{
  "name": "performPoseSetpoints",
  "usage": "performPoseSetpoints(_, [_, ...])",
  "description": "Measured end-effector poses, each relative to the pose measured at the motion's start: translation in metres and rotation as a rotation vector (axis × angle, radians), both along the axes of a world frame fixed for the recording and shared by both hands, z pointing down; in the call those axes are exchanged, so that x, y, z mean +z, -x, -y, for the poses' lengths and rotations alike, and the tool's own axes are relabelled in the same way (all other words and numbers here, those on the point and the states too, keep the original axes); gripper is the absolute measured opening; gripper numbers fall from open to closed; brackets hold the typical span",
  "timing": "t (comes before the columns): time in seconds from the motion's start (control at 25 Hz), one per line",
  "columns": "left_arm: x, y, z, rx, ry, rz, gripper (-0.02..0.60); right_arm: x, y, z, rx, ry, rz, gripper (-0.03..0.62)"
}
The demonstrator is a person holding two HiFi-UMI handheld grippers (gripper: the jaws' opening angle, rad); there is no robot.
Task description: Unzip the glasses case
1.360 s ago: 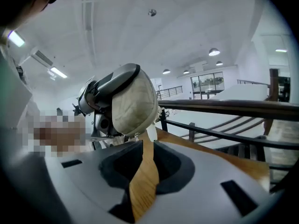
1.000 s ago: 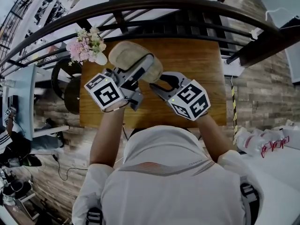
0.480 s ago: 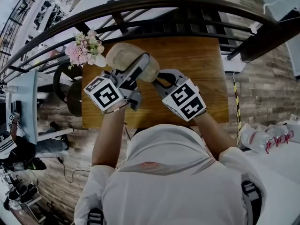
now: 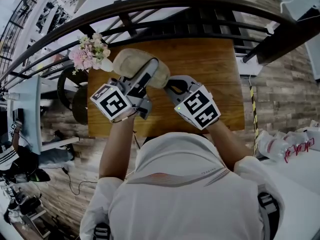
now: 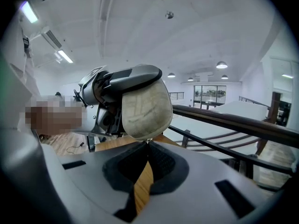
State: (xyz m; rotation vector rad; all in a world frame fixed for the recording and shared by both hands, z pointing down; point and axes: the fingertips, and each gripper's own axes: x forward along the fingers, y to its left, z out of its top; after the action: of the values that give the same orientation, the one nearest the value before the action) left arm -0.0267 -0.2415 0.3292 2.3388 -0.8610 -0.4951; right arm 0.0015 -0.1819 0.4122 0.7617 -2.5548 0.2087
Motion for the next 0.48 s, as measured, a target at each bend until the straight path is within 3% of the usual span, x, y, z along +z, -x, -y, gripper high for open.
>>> performPoseSetpoints(0.12, [0.002,-0.001,-0.001,-0.023,-0.012,0.04,0.298,0.005,-0.002,0.004,0.0,-0.049,-0.079,0.051])
performPoseSetpoints(0.36, [0.007,-0.013,-0.005,-0.028,-0.047,0.187,0.293,0.021,-0.007,0.007,-0.026,-0.151,-0.249,0.051])
performPoseSetpoints(0.48, [0.009,-0.013,-0.005,-0.028,-0.03,0.208,0.291,0.02,-0.01,0.011,-0.014,-0.194,-0.299,0.051])
